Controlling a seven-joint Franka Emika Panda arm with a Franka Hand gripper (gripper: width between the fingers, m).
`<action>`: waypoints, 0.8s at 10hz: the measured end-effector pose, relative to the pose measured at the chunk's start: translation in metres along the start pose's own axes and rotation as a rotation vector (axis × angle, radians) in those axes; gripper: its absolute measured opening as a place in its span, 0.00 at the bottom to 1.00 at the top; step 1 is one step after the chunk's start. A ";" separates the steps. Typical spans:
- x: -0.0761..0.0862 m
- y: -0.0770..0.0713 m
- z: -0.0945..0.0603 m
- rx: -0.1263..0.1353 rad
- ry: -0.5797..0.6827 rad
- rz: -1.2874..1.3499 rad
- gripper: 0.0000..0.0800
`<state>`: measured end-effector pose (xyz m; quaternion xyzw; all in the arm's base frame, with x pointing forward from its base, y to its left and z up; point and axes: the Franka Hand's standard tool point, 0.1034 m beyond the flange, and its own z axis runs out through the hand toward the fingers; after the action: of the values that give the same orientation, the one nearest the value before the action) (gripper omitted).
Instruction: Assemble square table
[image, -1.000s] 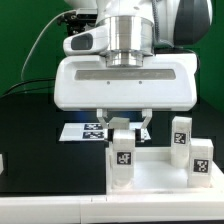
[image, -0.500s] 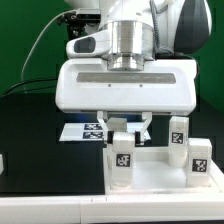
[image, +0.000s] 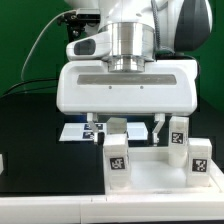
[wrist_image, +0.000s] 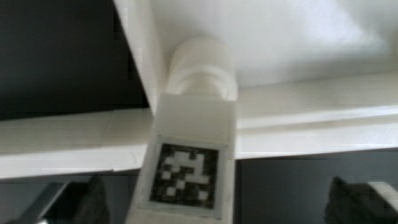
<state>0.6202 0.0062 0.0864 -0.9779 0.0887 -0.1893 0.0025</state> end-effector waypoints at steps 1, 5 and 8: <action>0.006 -0.006 0.000 0.018 -0.060 0.047 0.80; 0.014 -0.005 0.003 0.080 -0.421 0.115 0.81; 0.017 0.008 0.006 0.066 -0.427 0.118 0.81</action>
Offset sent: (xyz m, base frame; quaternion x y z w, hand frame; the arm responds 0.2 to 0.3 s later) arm 0.0210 -0.0021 0.0051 0.0237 -0.2183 0.0325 0.9751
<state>0.6369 -0.0043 0.0864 -0.9883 0.1370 0.0198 0.0643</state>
